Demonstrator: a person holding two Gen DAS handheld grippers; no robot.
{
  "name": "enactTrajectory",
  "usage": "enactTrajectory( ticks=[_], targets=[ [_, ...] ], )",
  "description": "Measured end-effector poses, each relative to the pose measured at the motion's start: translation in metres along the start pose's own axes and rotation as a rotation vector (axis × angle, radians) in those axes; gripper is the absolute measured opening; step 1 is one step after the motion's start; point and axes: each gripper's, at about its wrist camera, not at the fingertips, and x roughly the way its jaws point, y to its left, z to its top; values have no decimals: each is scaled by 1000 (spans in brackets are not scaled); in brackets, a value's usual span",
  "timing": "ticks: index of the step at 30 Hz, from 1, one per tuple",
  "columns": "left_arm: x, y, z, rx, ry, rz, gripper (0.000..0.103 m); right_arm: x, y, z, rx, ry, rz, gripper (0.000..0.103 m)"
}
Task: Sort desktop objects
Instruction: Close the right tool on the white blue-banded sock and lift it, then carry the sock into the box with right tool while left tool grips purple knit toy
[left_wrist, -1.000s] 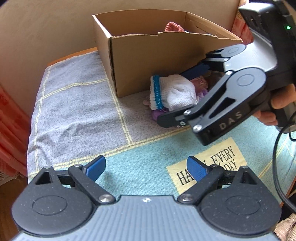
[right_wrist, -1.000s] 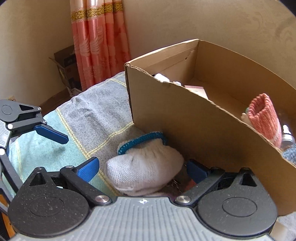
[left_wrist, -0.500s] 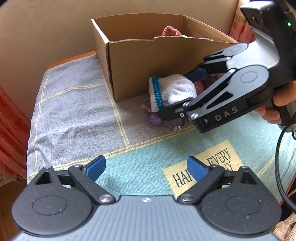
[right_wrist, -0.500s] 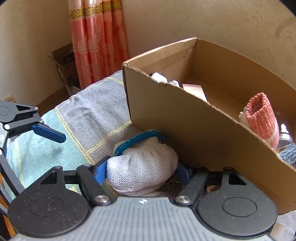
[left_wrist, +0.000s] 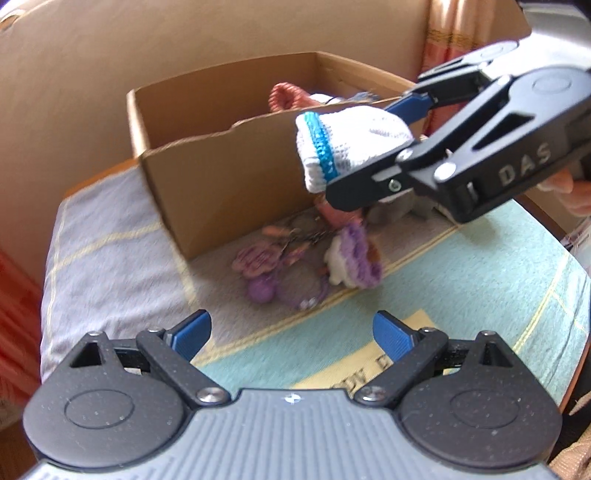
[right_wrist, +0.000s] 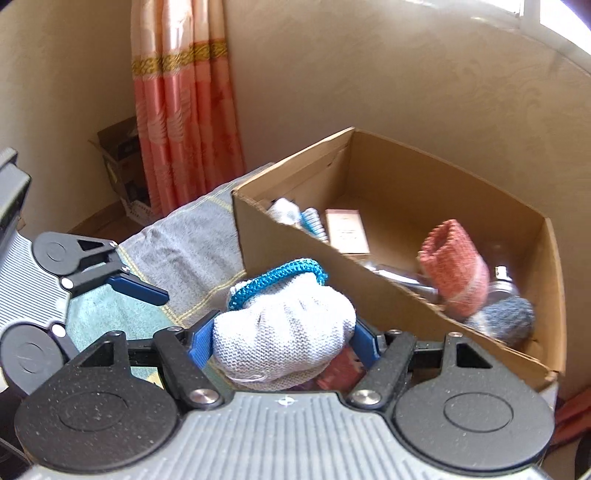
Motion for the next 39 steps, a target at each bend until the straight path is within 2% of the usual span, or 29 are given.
enactTrajectory(
  ticks=[6, 10, 12, 14, 18, 20, 26, 27, 31, 39],
  targets=[
    [12, -22, 14, 86, -38, -28, 90, -21, -14, -7, 43, -14, -43, 78],
    [21, -37, 21, 140, -49, -39, 75, -28, -23, -13, 69, -11, -65, 78],
    [24, -41, 23, 154, -59, -48, 75, -30, -27, -16, 78, -10, -72, 78],
    [28, -43, 26, 150, -60, -60, 64, -32, -30, -18, 87, -10, -77, 78],
    [41, -42, 28, 139, -36, -52, 57, -34, -33, -22, 96, -9, -84, 78],
    [46, -42, 28, 117, -23, -46, 49, -35, -34, -23, 100, -12, -83, 78],
    [52, -38, 29, 104, -32, -46, 47, -37, -37, -27, 107, -12, -85, 78],
    [52, -38, 30, 104, -30, -50, 41, -37, -37, -28, 108, -11, -85, 78],
    [50, -40, 31, 118, -24, -50, 37, -41, -37, -27, 101, -13, -85, 78],
    [22, -28, 46, 116, -4, -85, 37, -52, -35, -19, 25, 0, -73, 78]
  ],
)
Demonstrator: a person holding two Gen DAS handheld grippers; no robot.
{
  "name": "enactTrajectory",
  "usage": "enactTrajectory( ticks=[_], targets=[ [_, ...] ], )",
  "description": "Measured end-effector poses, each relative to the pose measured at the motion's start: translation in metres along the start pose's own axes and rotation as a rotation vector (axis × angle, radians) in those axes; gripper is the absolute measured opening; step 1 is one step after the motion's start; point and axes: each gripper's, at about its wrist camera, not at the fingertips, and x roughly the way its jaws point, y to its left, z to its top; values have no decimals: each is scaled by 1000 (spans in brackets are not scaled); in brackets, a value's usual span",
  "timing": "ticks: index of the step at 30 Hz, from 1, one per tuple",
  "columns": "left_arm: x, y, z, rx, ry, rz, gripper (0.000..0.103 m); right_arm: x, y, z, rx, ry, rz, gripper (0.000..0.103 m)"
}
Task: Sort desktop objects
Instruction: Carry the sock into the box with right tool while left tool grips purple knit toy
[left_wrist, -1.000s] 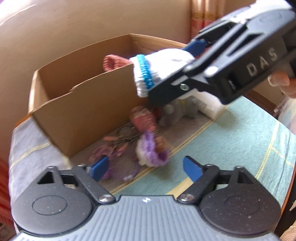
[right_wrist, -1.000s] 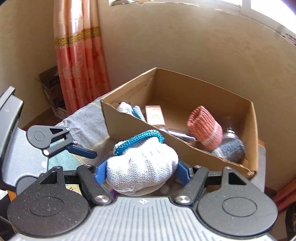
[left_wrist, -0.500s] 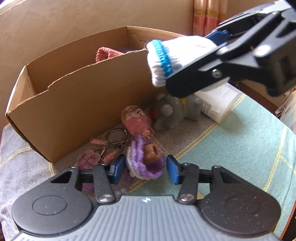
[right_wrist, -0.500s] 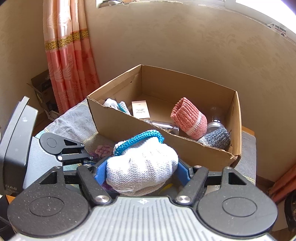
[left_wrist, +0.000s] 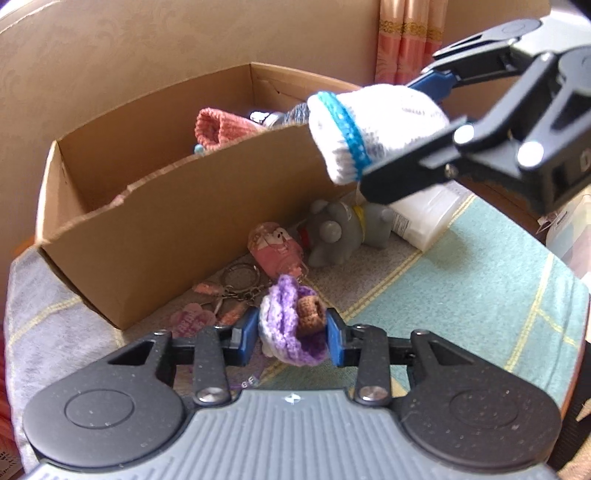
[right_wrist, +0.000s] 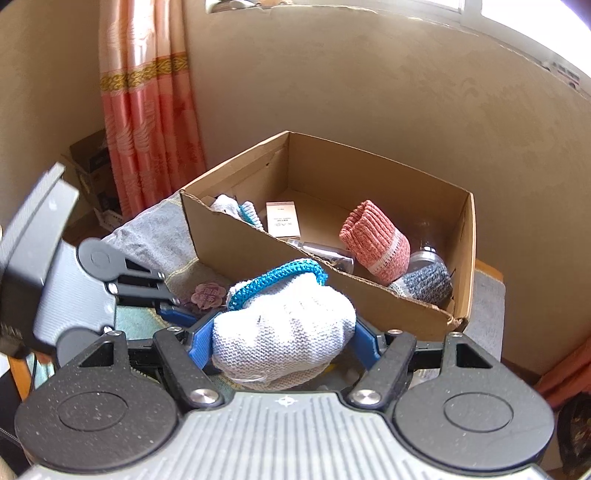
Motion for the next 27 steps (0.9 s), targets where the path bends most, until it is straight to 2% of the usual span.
enactTrajectory(
  ticks=[8, 16, 22, 27],
  targets=[
    [-40, 12, 25, 57, 38, -42, 37, -13, -5, 16, -61, 21, 40, 78],
    [-78, 17, 52, 43, 43, -93, 37, -20, -13, 31, -64, 45, 49, 78],
    [-106, 23, 79, 26, 14, -100, 37, -35, -20, 49, -86, 12, 46, 78],
    [-128, 38, 115, 15, -35, -80, 37, -37, -25, 68, -131, -2, 27, 78]
  ],
)
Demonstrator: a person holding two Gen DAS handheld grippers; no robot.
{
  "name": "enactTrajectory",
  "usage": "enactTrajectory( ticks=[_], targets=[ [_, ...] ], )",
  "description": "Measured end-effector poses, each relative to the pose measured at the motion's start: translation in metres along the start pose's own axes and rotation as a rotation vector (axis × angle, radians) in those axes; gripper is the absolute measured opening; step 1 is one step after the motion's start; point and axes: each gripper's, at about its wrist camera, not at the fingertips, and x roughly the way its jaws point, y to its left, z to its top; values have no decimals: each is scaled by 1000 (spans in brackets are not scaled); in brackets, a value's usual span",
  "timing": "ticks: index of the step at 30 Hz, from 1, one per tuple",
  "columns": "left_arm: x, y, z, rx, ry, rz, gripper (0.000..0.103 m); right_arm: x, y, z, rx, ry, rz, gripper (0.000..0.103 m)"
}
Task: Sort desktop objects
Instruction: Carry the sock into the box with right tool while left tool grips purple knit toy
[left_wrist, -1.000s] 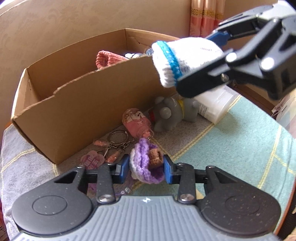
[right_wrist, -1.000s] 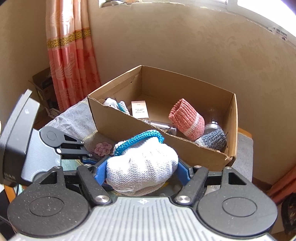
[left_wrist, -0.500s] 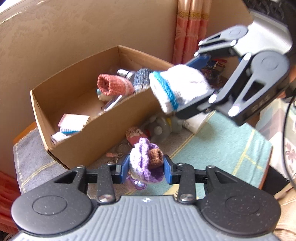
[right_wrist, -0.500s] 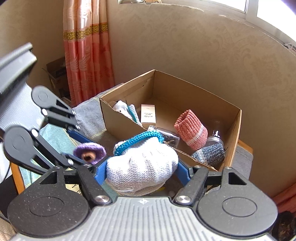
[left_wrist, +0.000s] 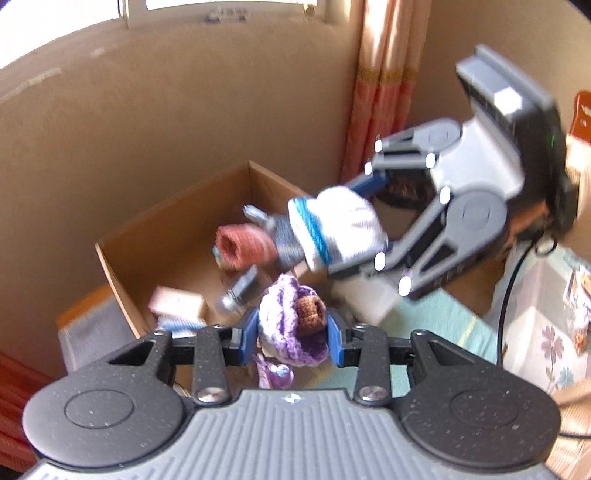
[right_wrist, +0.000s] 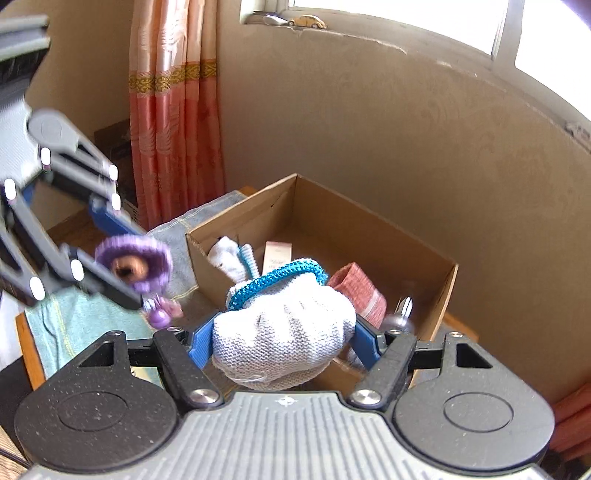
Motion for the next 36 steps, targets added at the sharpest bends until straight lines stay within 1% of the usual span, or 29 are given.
enactTrajectory(
  ticks=[5, 8, 13, 17, 20, 21, 22, 23, 24, 25, 27, 30, 31, 33, 36],
  targets=[
    [-8, 16, 39, 5, -58, 45, 37, 5, -11, 17, -7, -9, -11, 78],
    [0, 30, 59, -11, -68, 60, 37, 13, -19, 26, 7, -7, -11, 78],
    [32, 49, 80, -20, -42, 93, 37, 29, -30, 35, 16, 5, -12, 78],
    [54, 64, 87, -32, -12, 104, 37, 38, -37, 36, 23, 16, -11, 78],
    [67, 72, 89, -53, -5, 120, 38, 45, -42, 36, 31, 19, -11, 78],
    [72, 75, 90, -65, -4, 121, 39, 46, -43, 36, 37, 16, -10, 82],
    [76, 78, 90, -73, -9, 124, 45, 47, -44, 36, 45, 12, -11, 89],
    [80, 81, 91, -82, -5, 129, 60, 48, -45, 35, 51, 9, -13, 92],
    [84, 83, 91, -94, 4, 138, 68, 47, -46, 34, 58, 4, -12, 96],
    [89, 84, 91, -106, 11, 153, 79, 47, -46, 32, 63, 1, -9, 98],
    [97, 86, 88, -110, 22, 168, 79, 45, -46, 29, 67, 2, -16, 98],
    [105, 86, 82, -109, 54, 160, 81, 43, -46, 22, 68, 10, -20, 99],
    [106, 84, 79, -108, 65, 164, 82, 42, -45, 20, 65, 12, -22, 101],
    [107, 81, 73, -100, 87, 165, 85, 40, -43, 16, 58, 18, -28, 101],
    [101, 71, 64, -68, 95, 166, 85, 36, -39, 10, 54, 22, -32, 102]
  ],
)
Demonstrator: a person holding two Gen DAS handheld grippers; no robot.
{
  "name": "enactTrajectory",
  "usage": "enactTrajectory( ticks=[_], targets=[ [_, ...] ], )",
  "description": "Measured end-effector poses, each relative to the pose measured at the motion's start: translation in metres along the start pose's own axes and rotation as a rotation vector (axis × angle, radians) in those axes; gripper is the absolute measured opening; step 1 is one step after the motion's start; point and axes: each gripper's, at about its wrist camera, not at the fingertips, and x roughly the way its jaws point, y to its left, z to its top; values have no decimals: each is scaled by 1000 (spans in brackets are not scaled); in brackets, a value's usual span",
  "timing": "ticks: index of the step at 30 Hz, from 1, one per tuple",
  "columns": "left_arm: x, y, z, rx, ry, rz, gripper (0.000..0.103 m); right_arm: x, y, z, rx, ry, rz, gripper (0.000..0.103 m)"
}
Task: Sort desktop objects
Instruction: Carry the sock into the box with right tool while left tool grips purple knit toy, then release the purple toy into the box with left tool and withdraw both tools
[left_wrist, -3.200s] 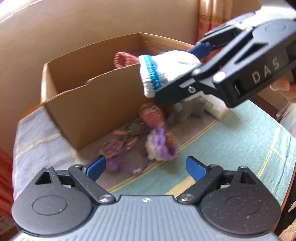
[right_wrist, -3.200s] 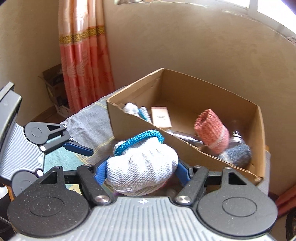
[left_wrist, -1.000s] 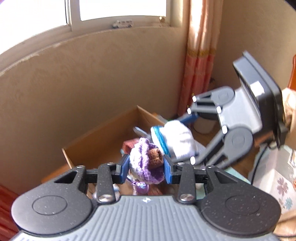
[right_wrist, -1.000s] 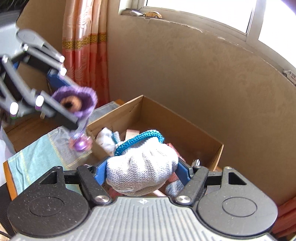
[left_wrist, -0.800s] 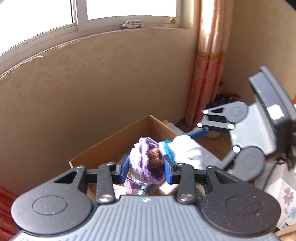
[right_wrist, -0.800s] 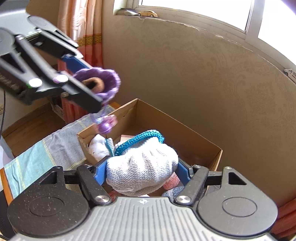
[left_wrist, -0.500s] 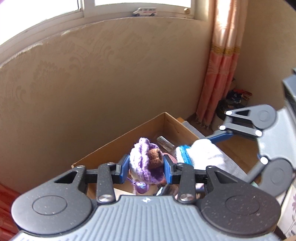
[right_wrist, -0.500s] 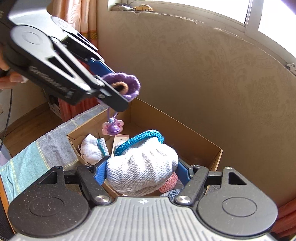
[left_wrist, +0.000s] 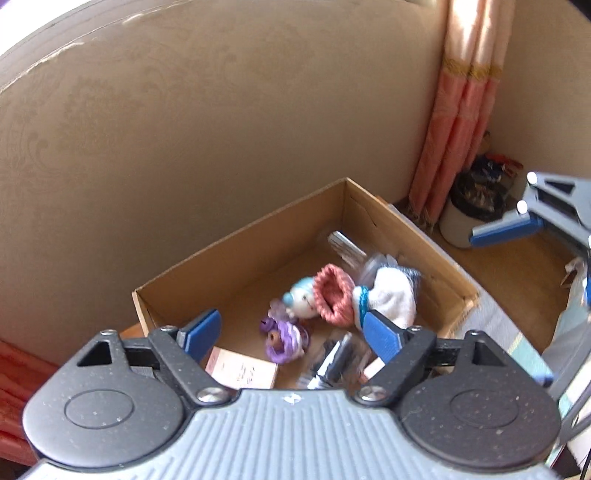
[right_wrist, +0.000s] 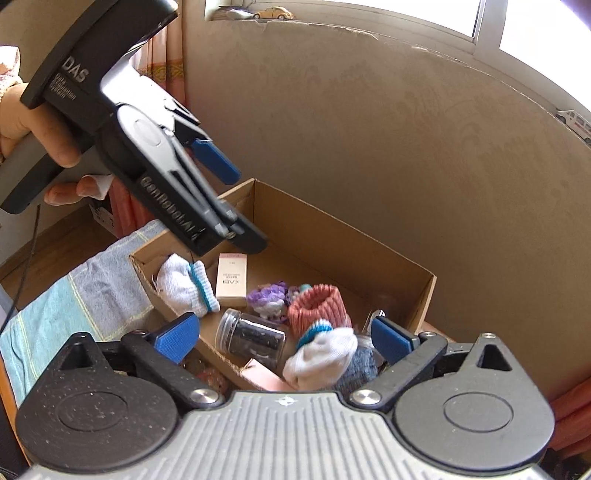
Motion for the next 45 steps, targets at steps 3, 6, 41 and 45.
enactTrajectory(
  ticks=[3, 6, 41, 45],
  targets=[
    [-7, -8, -9, 27, -1, -3, 86, -5, 3, -4, 1, 2, -8, 103],
    [-16, -18, -19, 53, -5, -2, 86, -12, 5, -12, 6, 5, -15, 103],
    [-13, -112, -138, 103, -88, -5, 89, -41, 7, -116, 91, 57, -25, 103],
    [7, -112, -149, 132, -76, 24, 89, -37, 2, -123, 112, 68, -18, 103]
  ],
)
